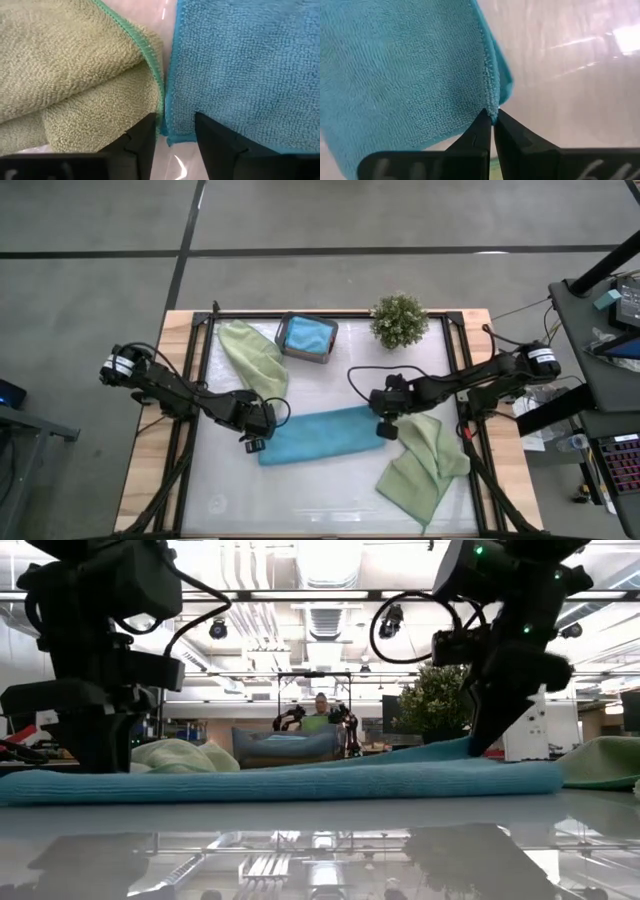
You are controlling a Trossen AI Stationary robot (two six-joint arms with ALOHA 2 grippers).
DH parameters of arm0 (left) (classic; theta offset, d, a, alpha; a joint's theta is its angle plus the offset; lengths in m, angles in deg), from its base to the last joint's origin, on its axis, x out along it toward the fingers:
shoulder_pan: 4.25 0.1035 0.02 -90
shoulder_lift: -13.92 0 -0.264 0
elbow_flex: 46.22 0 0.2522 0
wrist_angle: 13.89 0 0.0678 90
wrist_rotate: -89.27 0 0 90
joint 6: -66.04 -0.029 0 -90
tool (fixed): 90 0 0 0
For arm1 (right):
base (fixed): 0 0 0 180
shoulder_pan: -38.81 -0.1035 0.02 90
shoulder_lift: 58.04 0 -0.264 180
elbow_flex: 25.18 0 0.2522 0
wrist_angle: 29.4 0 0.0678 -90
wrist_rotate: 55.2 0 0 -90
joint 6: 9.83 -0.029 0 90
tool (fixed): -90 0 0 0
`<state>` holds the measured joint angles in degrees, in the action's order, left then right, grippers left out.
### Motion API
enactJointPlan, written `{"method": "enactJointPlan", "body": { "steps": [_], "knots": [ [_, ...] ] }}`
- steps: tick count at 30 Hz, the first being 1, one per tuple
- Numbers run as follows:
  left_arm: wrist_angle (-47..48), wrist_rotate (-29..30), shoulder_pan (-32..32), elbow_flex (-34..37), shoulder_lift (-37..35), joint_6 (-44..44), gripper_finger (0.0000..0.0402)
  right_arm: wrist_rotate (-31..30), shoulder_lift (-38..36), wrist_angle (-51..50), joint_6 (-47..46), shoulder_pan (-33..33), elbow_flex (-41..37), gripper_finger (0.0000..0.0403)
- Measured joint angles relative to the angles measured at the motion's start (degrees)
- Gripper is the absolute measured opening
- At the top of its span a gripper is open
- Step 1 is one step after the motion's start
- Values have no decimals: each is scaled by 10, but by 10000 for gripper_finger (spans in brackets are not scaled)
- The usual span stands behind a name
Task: Fold microfiber towels
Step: Fold the blue microfiber towel
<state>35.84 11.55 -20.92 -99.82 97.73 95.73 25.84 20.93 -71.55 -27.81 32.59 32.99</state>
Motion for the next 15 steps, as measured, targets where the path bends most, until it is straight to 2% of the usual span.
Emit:
{"method": "enactJointPlan", "body": {
  "steps": [8,15],
  "knots": [
    [2,3,0,1,0,0,86,-10,50,9,6,2,0,9],
    [6,4,0,2,-5,0,81,-18,63,10,-4,5,2,24]
  ]
}}
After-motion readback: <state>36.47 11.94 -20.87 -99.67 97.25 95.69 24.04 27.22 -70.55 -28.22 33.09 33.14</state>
